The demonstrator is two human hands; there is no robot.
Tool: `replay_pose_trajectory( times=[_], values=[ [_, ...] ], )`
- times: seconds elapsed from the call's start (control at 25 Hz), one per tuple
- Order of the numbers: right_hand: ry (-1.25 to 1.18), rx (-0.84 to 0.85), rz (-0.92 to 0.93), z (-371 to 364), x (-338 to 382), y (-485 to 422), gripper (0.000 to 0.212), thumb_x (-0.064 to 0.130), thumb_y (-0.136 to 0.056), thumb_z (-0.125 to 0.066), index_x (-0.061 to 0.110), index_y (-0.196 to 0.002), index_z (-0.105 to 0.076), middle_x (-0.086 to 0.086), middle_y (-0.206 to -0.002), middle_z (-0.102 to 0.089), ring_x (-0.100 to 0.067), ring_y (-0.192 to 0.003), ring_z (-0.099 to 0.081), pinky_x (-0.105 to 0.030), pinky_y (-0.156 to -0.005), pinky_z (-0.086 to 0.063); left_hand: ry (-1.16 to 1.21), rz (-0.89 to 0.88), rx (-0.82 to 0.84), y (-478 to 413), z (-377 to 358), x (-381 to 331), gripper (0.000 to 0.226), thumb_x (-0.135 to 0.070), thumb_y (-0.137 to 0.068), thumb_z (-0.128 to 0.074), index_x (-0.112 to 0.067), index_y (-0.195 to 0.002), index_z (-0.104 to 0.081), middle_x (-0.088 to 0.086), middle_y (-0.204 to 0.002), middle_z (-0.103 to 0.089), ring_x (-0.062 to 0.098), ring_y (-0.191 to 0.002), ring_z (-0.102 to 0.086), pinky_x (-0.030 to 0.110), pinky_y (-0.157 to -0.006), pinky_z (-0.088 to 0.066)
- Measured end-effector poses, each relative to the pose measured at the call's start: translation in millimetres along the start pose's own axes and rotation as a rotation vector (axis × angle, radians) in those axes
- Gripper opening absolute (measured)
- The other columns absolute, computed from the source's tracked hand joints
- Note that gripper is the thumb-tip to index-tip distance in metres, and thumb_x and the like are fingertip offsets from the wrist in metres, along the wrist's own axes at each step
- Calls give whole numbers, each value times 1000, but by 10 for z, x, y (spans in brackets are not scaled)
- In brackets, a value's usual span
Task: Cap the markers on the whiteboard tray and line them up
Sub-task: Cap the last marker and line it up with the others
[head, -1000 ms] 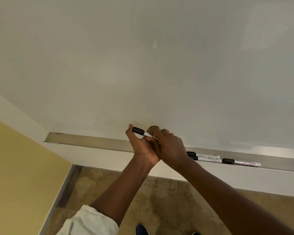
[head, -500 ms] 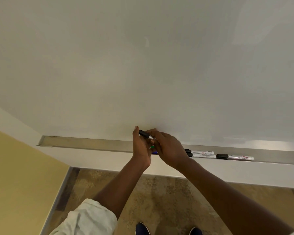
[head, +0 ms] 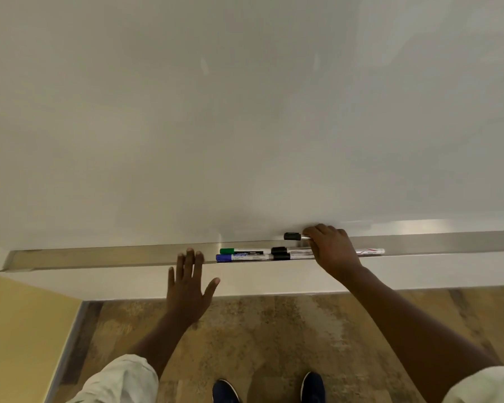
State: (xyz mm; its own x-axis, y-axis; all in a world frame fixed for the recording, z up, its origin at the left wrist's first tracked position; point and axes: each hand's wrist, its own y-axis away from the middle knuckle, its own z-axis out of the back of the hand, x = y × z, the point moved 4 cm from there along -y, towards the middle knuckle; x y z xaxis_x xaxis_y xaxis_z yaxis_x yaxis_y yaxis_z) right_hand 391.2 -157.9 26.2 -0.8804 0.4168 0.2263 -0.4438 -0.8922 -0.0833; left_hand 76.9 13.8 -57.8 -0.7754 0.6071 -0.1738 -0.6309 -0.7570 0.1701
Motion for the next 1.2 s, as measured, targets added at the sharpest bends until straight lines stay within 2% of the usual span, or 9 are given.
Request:
replay_pose_trajectory(
  times=[0.16, 0.36, 0.64, 0.84, 1.0, 1.2],
  values=[
    [49, -50, -57, 0, -345, 136, 22, 15, -87, -63, 19, -107, -67, -4, -102, -69, -31, -91, -63, -42, -79, -46, -43, 3, 19, -33, -30, 20, 101, -81, -78, 11, -17, -156, 9, 9, -166, 15, 29, -152, 16, 54, -123, -2],
    [113, -37, -170, -27, -666, 264, 26, 6, -81, -64, 17, -104, -68, -6, -101, -69, -33, -89, -62, -42, -79, -43, -15, 10, 12, -46, -63, -20, 103, -83, -78, 7, -17, -156, 8, 9, -166, 14, 29, -152, 15, 56, -123, -2],
    [148, 40, -282, -114, -871, 388, 38, 2, -82, -56, 20, -113, -68, -5, -114, -67, -32, -100, -60, -41, -86, -42, -23, 33, 28, -60, -114, -41, 102, -80, -80, -5, -16, -158, 4, 10, -166, 15, 30, -152, 17, 58, -123, -3],
    [95, 22, -316, -147, -944, 444, 41, -1, -81, -54, 17, -115, -67, -6, -117, -67, -34, -104, -58, -43, -87, -43, -18, 30, 28, -63, -87, -53, 104, -82, -79, -4, -15, -158, 0, 11, -167, 10, 31, -153, 14, 58, -120, -1],
    [36, 16, -347, -152, -969, 478, 41, 2, -84, -52, 17, -120, -63, -7, -120, -64, -35, -109, -56, -46, -90, -44, -28, 46, 35, -63, -89, -60, 96, -74, -85, -20, -15, -159, -2, 12, -167, 9, 32, -153, 12, 60, -122, -5],
    [25, 35, -258, -242, -901, 553, 45, 16, -91, -54, 25, -134, -54, -9, -130, -55, -33, -126, -46, -56, -102, -38, -26, 54, 41, -61, -87, -69, 95, -73, -88, -23, -15, -159, -1, 12, -167, 9, 32, -153, 13, 58, -121, -2]
  ],
)
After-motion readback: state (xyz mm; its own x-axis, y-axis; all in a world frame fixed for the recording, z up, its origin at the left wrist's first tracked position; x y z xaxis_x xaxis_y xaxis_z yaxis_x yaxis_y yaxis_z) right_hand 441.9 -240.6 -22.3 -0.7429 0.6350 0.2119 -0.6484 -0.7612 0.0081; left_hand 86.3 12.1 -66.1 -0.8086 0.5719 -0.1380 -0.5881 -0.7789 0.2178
